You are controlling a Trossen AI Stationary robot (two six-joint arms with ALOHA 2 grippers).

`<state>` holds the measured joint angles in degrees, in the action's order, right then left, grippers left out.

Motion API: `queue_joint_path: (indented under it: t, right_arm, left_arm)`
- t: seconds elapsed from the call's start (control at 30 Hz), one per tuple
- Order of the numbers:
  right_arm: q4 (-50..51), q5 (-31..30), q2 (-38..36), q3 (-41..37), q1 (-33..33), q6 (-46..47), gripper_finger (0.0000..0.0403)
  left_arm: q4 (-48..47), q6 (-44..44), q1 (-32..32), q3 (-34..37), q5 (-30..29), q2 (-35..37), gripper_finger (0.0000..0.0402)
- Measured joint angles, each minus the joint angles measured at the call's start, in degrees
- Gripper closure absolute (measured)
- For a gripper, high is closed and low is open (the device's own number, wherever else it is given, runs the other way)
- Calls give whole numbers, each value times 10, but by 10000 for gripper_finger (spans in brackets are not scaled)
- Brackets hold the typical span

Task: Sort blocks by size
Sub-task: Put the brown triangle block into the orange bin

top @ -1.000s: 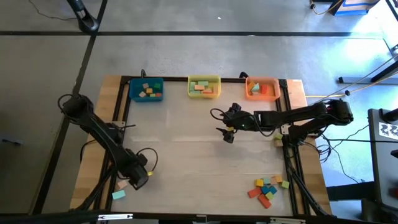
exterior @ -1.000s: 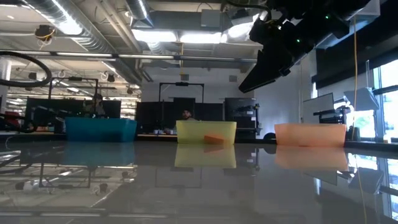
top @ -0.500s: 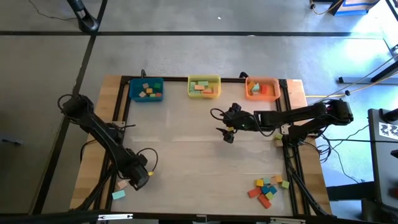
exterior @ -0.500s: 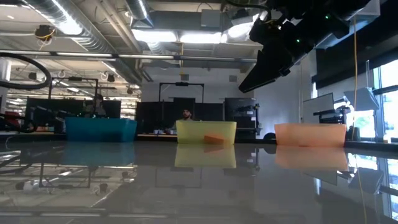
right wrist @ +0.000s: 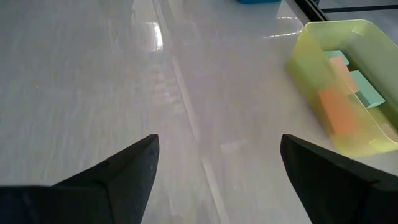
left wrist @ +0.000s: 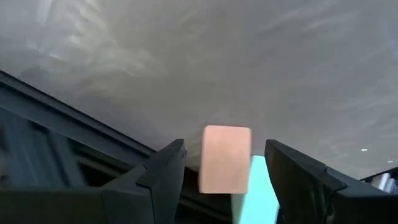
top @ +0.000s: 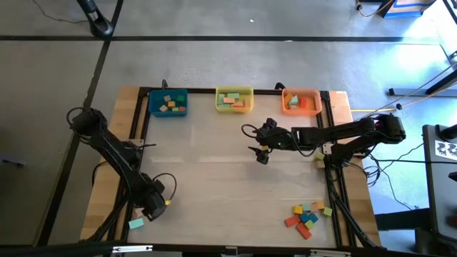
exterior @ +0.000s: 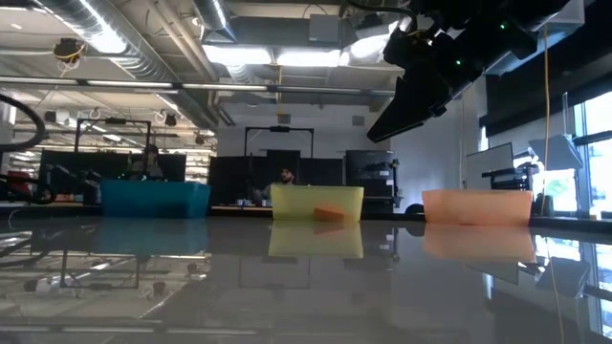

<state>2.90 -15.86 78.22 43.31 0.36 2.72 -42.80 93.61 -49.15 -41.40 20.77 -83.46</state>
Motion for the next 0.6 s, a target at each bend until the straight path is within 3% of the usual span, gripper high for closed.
queue_joint_path:
  t: [0.6]
  right_arm:
    - [-1, 0, 0, 0, 0, 0, 70]
  left_arm:
    - [115, 64, -57, 50, 30, 0, 194]
